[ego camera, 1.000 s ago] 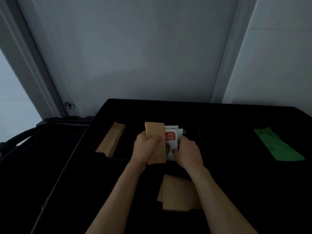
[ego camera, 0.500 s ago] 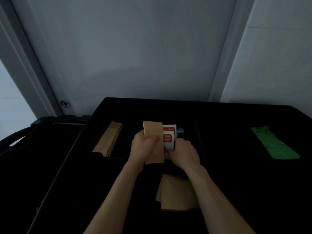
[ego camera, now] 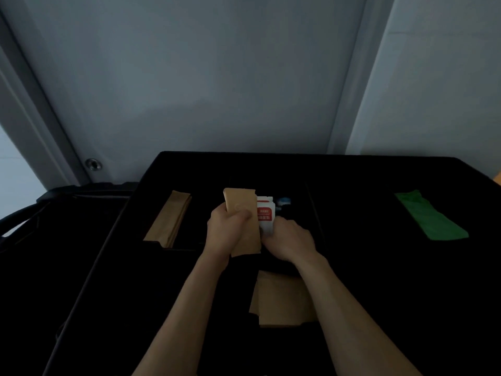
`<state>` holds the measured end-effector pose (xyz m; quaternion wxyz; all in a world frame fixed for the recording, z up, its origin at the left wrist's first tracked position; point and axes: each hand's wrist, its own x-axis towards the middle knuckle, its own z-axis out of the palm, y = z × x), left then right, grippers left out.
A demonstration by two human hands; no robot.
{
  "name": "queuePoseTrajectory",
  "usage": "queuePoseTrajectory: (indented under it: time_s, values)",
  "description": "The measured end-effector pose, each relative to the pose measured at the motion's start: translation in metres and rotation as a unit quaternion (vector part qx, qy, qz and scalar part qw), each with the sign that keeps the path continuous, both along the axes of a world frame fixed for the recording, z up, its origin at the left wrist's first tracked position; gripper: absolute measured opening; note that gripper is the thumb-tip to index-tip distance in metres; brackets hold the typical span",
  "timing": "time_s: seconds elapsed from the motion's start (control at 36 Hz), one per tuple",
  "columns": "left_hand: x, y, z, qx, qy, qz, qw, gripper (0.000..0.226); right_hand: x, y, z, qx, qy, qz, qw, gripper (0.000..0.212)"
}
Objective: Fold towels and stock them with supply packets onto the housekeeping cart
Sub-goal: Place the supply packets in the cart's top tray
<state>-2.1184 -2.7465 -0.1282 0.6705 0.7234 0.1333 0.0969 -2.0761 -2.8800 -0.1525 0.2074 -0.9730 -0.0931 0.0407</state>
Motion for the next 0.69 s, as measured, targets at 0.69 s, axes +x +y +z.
queuePoseTrajectory:
  time_s: [0.69]
  values:
    - [-0.127, -0.005, 0.03, -0.177, -0.092, 0.006, 0.98, 0.02, -0.105, -0.03, 0.053, 0.445, 0.008, 0.156, 0.882, 0.022]
